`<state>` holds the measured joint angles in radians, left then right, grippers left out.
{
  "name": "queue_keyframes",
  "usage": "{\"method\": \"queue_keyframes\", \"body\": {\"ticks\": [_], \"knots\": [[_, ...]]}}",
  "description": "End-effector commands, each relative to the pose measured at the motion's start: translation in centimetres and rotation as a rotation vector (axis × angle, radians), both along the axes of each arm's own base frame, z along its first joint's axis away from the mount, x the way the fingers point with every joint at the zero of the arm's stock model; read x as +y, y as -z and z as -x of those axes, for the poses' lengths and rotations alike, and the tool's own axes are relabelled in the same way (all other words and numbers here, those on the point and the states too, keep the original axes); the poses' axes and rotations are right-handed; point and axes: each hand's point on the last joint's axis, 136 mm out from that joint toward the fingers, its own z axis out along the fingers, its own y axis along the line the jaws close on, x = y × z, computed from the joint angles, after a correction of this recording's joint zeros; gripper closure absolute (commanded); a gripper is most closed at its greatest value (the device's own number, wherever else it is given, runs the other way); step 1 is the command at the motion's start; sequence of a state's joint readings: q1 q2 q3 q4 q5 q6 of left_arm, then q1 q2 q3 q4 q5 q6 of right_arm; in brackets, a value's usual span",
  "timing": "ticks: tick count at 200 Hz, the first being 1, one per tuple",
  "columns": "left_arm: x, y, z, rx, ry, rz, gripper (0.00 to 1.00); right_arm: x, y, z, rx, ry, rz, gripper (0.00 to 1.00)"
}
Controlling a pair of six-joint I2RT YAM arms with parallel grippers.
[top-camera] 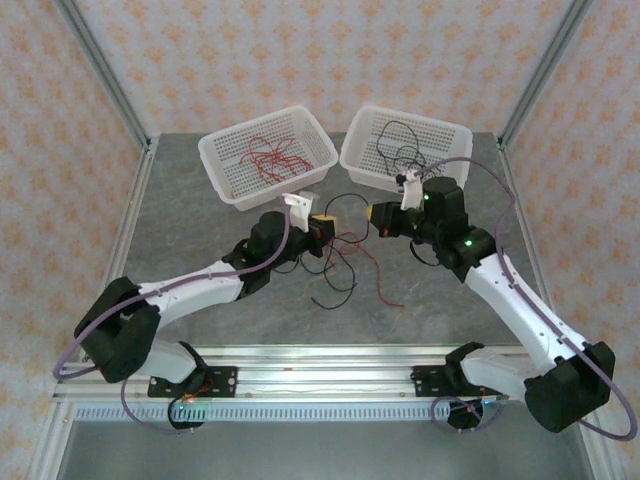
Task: Untangle the cables
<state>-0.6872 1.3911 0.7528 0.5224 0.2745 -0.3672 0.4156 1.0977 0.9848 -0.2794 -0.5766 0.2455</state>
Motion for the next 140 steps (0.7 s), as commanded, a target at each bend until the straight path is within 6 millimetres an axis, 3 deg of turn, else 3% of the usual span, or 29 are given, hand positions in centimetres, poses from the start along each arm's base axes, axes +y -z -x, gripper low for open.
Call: {"method": "queue_keyframes", "body": {"ticks": [1, 7, 22, 35, 95, 140], "knots": [[0.8, -2.7, 0.0, -0.065, -0.036, 0.028, 1.00, -0.3, -2.0, 0.0, 0.014, 0.033, -0.050, 1.00], [1.0, -2.7, 0.1, -0.066, -0.041, 0.026, 0.91, -0.4, -2.4, 0.0, 0.010, 0.039, -0.061, 1.00], [1.6, -2.8, 0.3, -0.071, -0.058, 0.025, 0.53, -0.6, -3.5, -0.1, 0.006, 0.062, -0.087, 1.00], [2.0, -2.7, 0.5, -0.075, -0.066, 0.019, 0.42, -0.9, -4.5, -0.2, 0.005, 0.088, -0.105, 1.00], [3.5, -2.2, 1.8, -0.059, -0.084, 0.006, 0.38, -3.7, -10.5, -1.0, -0.062, 0.265, -0.142, 1.00], [5.6, 0.2, 2.8, 0.034, -0.152, -0.006, 0.39, -5.9, -16.7, -2.4, -0.173, 0.374, -0.134, 1.00]]}}
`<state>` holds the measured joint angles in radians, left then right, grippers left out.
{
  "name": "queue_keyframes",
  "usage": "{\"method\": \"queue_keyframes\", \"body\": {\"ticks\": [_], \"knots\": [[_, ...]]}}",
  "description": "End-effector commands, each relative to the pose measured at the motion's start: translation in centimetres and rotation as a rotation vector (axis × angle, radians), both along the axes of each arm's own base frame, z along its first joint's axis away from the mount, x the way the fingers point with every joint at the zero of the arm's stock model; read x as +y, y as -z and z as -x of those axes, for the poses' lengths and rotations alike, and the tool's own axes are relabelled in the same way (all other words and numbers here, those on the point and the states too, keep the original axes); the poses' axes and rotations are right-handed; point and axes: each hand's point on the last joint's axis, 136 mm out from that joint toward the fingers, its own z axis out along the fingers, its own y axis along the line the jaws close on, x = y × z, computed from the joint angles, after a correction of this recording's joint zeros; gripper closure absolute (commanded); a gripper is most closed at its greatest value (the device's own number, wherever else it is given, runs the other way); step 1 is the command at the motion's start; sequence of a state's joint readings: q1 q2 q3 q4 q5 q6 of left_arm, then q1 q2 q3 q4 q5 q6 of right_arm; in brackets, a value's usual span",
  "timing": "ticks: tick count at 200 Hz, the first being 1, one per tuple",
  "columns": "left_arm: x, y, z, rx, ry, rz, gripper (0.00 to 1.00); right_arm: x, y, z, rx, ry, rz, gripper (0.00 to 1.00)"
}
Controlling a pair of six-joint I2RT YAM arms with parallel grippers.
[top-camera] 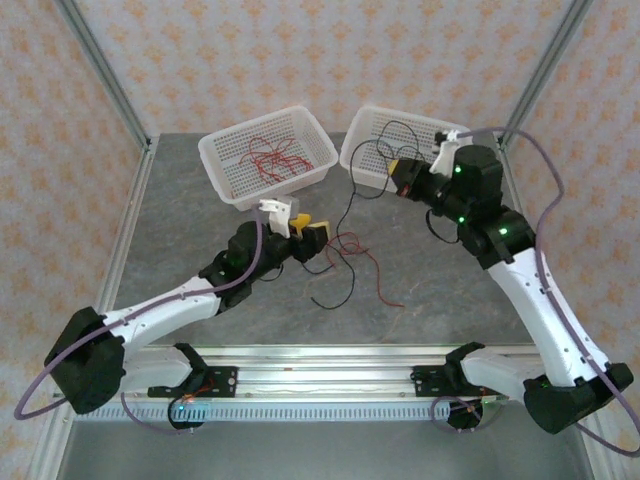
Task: Untangle the cables
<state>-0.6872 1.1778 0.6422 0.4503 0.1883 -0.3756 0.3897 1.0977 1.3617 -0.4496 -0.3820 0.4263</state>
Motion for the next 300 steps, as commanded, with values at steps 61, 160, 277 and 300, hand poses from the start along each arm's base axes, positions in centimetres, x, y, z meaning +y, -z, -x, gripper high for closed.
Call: {"method": "queue_keyframes", "body": {"ticks": [61, 160, 277, 300], "knots": [[5.2, 1.5, 1.8, 0.083, -0.183, -0.004, 0.39, -3.8, -9.7, -5.7, -0.225, 0.268, 0.095, 1.00], [7.4, -1.3, 2.9, 0.093, -0.251, 0.046, 0.36, -8.7, -7.2, -17.9, -0.345, 0.553, 0.247, 1.00], [8.6, -2.4, 3.1, 0.145, -0.310, 0.055, 0.37, -12.3, 14.3, -26.4, 0.034, 0.542, 0.343, 1.00], [8.9, -2.6, 3.1, 0.152, -0.325, 0.049, 0.37, -12.5, 17.8, -26.1, 0.178, 0.537, 0.387, 1.00]]}}
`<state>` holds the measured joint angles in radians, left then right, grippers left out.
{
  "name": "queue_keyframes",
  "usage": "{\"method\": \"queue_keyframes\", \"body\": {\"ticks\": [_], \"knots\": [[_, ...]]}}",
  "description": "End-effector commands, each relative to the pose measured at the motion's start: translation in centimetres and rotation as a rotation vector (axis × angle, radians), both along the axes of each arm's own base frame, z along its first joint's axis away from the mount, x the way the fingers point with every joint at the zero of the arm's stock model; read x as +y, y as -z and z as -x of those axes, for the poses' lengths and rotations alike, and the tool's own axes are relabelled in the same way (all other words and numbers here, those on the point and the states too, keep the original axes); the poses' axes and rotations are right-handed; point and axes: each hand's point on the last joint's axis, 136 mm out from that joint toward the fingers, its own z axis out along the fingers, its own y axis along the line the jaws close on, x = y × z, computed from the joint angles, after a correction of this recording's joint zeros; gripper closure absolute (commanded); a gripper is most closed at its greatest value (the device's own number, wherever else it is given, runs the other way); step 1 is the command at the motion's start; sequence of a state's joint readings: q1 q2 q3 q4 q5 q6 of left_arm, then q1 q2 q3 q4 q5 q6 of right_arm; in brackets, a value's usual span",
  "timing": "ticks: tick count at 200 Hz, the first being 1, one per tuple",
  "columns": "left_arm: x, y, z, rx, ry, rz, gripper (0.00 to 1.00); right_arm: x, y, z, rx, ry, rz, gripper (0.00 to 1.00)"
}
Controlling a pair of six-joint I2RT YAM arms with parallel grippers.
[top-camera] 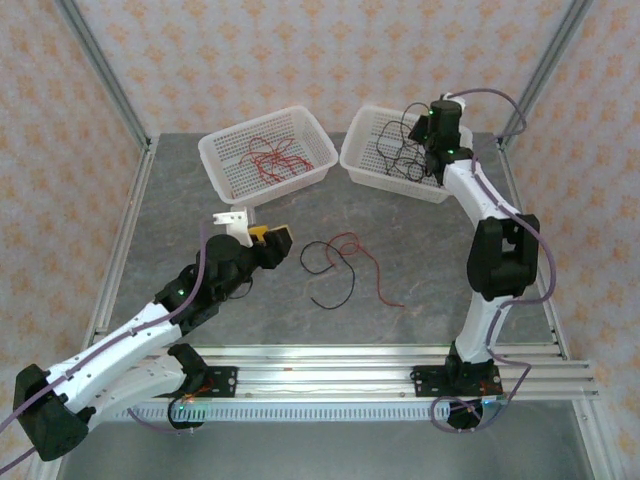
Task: Untangle the cables
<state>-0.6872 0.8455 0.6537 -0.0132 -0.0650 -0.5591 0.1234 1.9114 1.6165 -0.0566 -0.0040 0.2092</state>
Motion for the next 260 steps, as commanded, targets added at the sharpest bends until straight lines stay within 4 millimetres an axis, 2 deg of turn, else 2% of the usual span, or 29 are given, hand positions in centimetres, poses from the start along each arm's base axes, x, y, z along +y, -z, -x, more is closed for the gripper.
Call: {"method": "queue_keyframes", "body": {"ticks": [1, 40, 74, 110, 150, 163, 181, 199, 218, 260], "knots": [[0.8, -1.4, 0.1, -0.002, -0.040, 0.014, 0.37, 0.0, 2.1, 0.3, 0.113, 0.017, -0.009, 1.00], [1.1, -1.7, 0.1, 0.030, -0.059, 0.030, 0.38, -0.4, 7.5, 1.2, 0.352, 0.045, 0.018, 1.00], [1.1, -1.6, 0.1, 0.061, -0.068, 0.023, 0.38, -1.7, 10.6, 1.6, 0.473, 0.089, 0.096, 1.00], [0.9, -1.1, -0.1, 0.096, -0.076, 0.024, 0.38, -2.1, 14.1, 1.3, 0.583, 0.093, 0.146, 1.00], [1.0, 0.1, -0.3, 0.164, -0.102, -0.005, 0.38, -2.3, 15.7, 0.6, 0.614, 0.104, 0.166, 1.00], [1.2, 0.7, -0.3, 0.193, -0.115, -0.023, 0.38, -2.5, 16.0, 0.4, 0.625, 0.109, 0.167, 0.96], [1.7, 1.7, -0.2, 0.235, -0.146, -0.049, 0.38, -2.5, 15.8, 0.0, 0.622, 0.110, 0.161, 0.88], [1.8, 2.7, -0.2, 0.277, -0.161, -0.073, 0.38, -2.3, 14.7, -0.2, 0.607, 0.105, 0.155, 0.72], [2.0, 4.2, -0.2, 0.326, -0.180, -0.107, 0.38, -2.5, 12.3, -0.2, 0.570, 0.111, 0.161, 0.60], [1.2, 7.8, -1.1, 0.435, -0.187, -0.210, 0.38, -2.6, 6.1, 1.1, 0.485, 0.107, 0.149, 0.49]]}}
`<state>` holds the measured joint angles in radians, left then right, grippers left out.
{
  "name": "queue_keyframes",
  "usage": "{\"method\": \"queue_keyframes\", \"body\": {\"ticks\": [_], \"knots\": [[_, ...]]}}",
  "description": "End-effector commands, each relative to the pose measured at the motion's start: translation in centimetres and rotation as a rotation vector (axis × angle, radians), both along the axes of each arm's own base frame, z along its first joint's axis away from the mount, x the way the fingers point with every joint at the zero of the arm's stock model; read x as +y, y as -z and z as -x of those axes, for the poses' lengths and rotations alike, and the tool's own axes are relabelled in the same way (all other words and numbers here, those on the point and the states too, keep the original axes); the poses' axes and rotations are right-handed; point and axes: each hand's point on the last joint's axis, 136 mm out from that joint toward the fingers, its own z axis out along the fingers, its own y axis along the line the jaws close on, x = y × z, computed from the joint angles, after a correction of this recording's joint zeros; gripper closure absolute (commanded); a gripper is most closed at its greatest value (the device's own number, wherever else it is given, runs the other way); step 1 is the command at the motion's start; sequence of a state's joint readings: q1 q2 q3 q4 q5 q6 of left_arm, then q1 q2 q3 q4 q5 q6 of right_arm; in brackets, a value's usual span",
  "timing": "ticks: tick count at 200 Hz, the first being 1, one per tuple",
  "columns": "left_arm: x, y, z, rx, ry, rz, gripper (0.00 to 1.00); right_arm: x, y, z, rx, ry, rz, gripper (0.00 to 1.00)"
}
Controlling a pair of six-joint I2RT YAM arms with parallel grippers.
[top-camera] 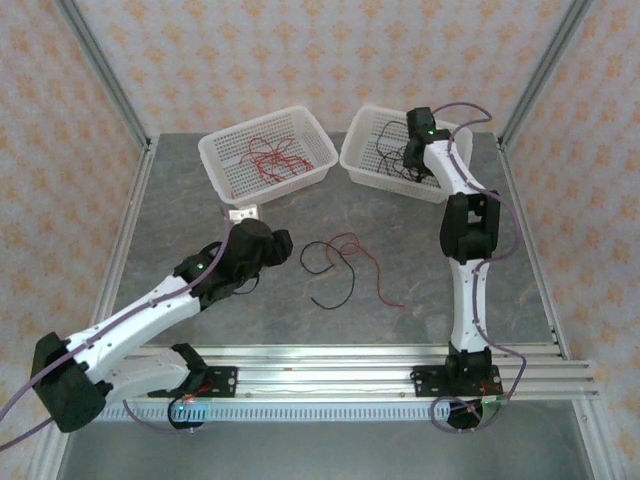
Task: Untangle the cables
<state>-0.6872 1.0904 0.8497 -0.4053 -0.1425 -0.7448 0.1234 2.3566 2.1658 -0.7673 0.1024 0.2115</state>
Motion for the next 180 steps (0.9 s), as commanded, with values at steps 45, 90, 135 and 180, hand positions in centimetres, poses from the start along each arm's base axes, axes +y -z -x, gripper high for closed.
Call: {"method": "queue_keyframes", "body": {"ticks": [45, 90, 135, 180], "knots": [[-2.6, 4.2, -2.6, 0.115, 0.060, -0.135, 0.40, 0.1, -13.0, 5.1, -0.194, -0.033, -0.048, 0.46], [-4.8, 9.0, -5.3, 0.224, 0.129, -0.243, 0.47, 3.1, -15.5, 12.3, -0.270, -0.141, -0.126, 0.46], [-5.1, 13.4, -6.4, 0.316, 0.128, -0.303, 0.53, 6.2, -14.1, 20.4, -0.311, -0.244, -0.252, 0.45], [-5.1, 16.2, -5.8, 0.388, 0.125, -0.319, 0.56, 7.6, -12.4, 25.2, -0.322, -0.282, -0.328, 0.46]]}}
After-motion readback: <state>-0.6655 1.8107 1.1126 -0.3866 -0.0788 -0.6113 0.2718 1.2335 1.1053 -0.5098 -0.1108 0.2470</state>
